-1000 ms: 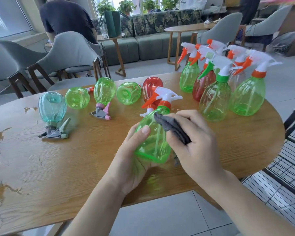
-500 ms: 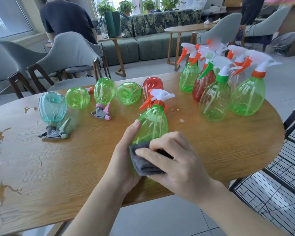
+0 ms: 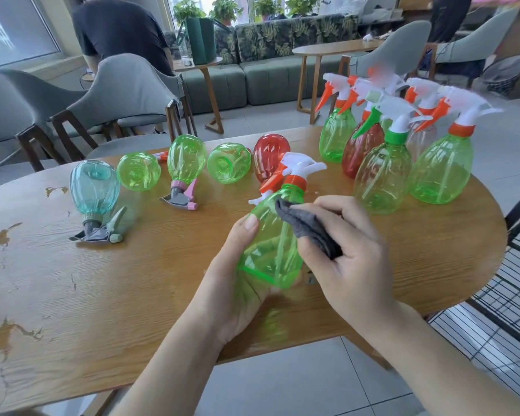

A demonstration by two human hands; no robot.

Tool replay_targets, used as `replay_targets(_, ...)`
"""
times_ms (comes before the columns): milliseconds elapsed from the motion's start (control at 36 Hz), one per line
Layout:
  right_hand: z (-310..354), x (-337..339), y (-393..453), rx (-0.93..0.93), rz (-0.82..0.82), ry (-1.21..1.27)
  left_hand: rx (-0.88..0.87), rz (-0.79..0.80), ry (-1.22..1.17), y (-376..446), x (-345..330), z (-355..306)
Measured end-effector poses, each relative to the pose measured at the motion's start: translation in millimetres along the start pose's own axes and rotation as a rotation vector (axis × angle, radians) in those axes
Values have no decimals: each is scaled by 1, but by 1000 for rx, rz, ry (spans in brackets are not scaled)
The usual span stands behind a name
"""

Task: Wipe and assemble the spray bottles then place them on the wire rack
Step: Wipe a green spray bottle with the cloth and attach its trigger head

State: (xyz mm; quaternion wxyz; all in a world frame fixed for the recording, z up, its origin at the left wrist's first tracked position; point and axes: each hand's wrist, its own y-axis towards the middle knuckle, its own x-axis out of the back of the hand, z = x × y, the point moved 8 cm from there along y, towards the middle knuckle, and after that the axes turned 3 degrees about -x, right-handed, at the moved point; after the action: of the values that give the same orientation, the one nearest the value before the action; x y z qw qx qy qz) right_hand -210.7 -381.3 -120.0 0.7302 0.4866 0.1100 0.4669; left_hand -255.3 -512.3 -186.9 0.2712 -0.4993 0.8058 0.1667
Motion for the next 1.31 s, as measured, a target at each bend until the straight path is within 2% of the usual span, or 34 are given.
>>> replay_targets(83, -3, 0, 2, 5, 1, -23, 8, -30, 57, 1, 3, 1)
replay_targets(222, -12, 2, 7, -119, 10, -13, 22, -47, 108, 2, 4, 2)
replay_targets(361, 20, -10, -7, 119, 74, -89, 47, -54, -9, 0, 3, 2)
replay_targets(472, 38, -26, -26, 337, 151, -129, 167, -23, -154, -7, -3, 7)
replay_targets(611, 38, -31, -30, 415, 186, -178, 182, -31, -160, -8, 0, 7)
replay_targets(722, 27, -21, -17, 321, 150, -130, 84, 7, -142, -3, -3, 0)
replay_targets(806, 9, -9, -1, 134, 60, -104, -2, -2, -62, 1, 2, -5)
replay_targets(889, -15, 2, 11, -103, -20, -40, 40, 53, -26, 0, -2, 0)
replay_targets(944, -23, 2, 12, -176, -10, 3, 56, 62, -38, -1, -5, 2)
replay_targets(1167, 3, 0, 0, 5, -8, -6, 12, 69, 10, 1, -1, 0)
replay_targets(1306, -12, 2, 5, -125, -16, -16, 16, 15, 86, 2, 2, 1)
